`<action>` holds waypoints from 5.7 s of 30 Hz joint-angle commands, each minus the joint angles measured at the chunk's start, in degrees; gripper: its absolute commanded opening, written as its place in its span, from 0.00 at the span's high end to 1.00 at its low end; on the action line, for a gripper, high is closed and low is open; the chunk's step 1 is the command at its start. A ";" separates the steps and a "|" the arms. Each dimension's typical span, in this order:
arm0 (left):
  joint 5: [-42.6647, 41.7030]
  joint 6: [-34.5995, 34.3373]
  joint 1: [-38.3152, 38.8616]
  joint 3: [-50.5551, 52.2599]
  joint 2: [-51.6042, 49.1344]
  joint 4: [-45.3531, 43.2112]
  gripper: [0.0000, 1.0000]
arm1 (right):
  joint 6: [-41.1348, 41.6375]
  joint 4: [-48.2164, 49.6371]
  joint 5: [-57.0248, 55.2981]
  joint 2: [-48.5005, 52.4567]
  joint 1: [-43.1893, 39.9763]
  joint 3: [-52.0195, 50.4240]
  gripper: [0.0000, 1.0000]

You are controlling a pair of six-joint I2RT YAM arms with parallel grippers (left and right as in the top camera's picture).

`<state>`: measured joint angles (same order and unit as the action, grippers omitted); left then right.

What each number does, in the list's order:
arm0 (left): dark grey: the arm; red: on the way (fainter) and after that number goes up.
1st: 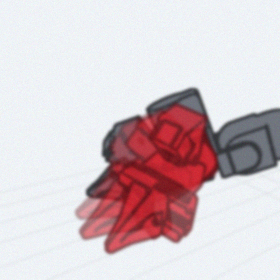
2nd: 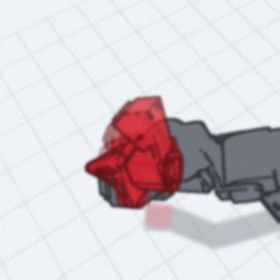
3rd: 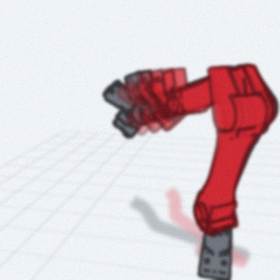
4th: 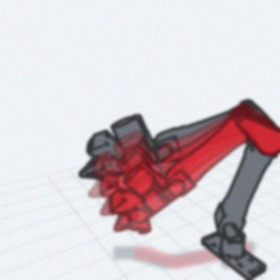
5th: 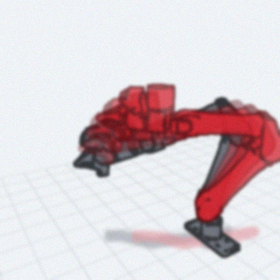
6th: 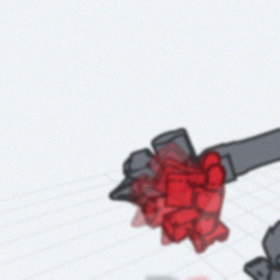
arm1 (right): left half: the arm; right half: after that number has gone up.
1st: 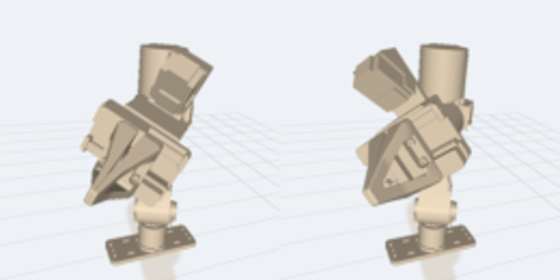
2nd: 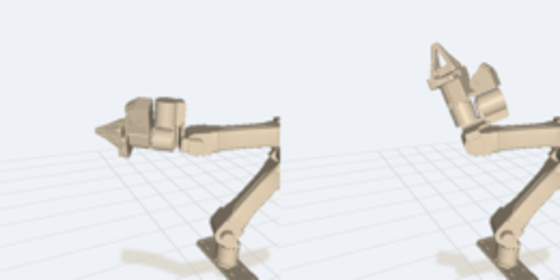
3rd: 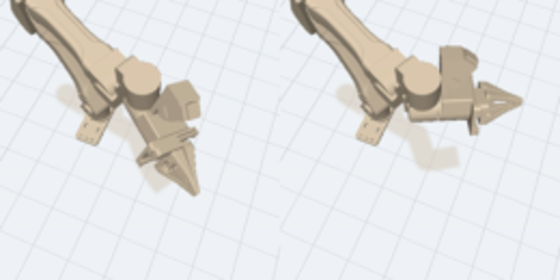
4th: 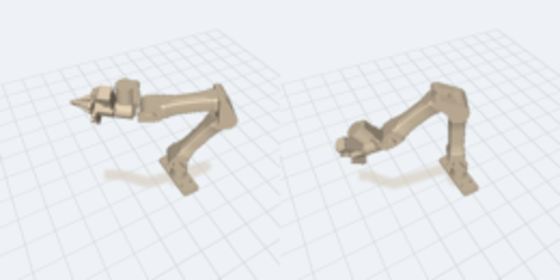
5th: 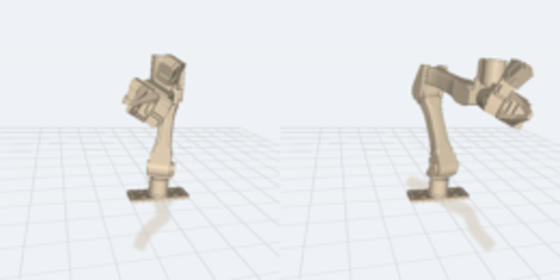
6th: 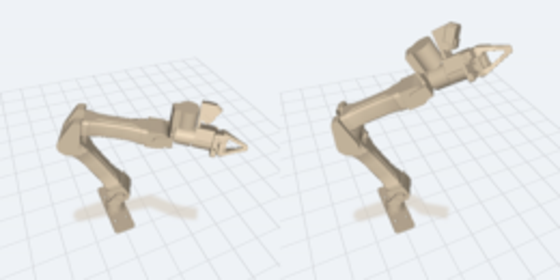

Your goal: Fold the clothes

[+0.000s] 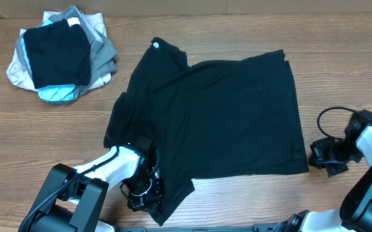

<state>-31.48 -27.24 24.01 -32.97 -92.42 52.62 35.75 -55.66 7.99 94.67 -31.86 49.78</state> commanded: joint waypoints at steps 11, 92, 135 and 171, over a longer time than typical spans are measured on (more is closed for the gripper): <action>15.52 -0.46 0.81 -0.44 5.86 9.05 0.96 | -1.70 -14.32 -2.91 -3.98 -1.18 14.71 0.96; 21.79 11.47 -29.55 -21.38 -0.17 0.96 0.42 | -1.90 -6.69 0.37 -3.82 10.19 6.99 0.83; 14.49 -15.65 6.49 -11.89 26.45 20.06 0.00 | -15.74 -29.29 8.22 -28.98 10.36 19.85 0.00; 19.91 -38.60 10.16 2.97 20.00 2.10 0.09 | -17.86 -27.17 11.06 -28.98 10.36 19.58 0.00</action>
<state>-12.99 -64.60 33.78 -30.33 -69.93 55.37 19.27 -83.11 18.22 66.15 -21.39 69.67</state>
